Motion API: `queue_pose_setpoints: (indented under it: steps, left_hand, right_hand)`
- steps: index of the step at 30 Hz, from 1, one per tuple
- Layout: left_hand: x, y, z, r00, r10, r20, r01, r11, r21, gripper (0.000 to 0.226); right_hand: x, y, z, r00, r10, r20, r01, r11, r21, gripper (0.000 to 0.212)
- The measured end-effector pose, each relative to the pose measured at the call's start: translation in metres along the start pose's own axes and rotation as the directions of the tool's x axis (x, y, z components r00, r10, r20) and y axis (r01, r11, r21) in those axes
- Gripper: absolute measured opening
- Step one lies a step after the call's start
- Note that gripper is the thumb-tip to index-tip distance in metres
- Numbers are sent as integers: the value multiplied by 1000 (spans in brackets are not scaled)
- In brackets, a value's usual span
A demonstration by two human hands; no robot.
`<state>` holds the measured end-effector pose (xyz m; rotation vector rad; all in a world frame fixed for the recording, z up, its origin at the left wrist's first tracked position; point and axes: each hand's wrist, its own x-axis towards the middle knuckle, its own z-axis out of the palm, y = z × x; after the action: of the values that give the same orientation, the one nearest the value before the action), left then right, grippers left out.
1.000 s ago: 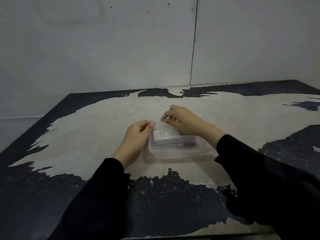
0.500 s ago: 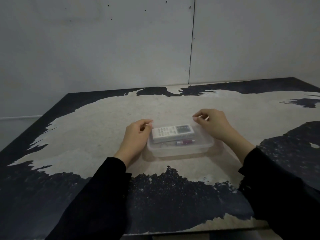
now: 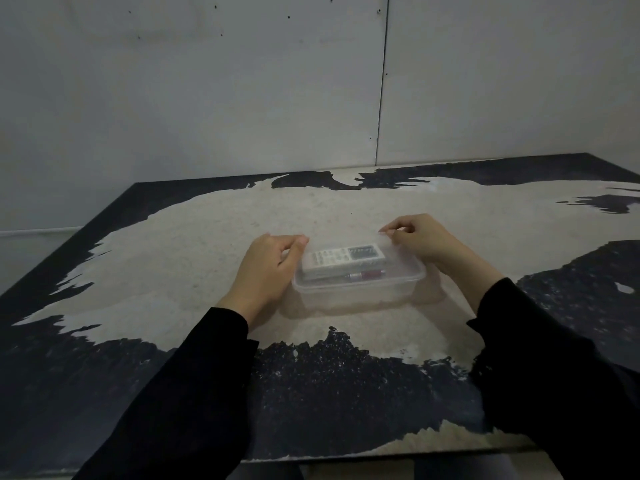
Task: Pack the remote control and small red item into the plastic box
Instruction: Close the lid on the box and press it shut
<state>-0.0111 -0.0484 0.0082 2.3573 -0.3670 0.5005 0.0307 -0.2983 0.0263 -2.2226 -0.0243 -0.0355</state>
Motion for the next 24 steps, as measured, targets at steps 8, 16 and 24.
queue_pose_setpoints:
  steps: [8, 16, 24]
  left_hand:
    - [3, 18, -17, 983, -11, 184, -29, 977, 213, 44]
    - [9, 42, 5, 992, -73, 102, 29, 924, 380, 52]
    - [-1, 30, 20, 988, -41, 146, 3, 969, 248, 52]
  right_hand:
    - [-20, -3, 6, 906, -348, -239, 285, 922, -262, 17]
    - [-45, 4, 25, 946, -239, 219, 313, 848, -427, 58]
    - [-50, -1, 25, 941, -286, 179, 338, 809, -481, 64]
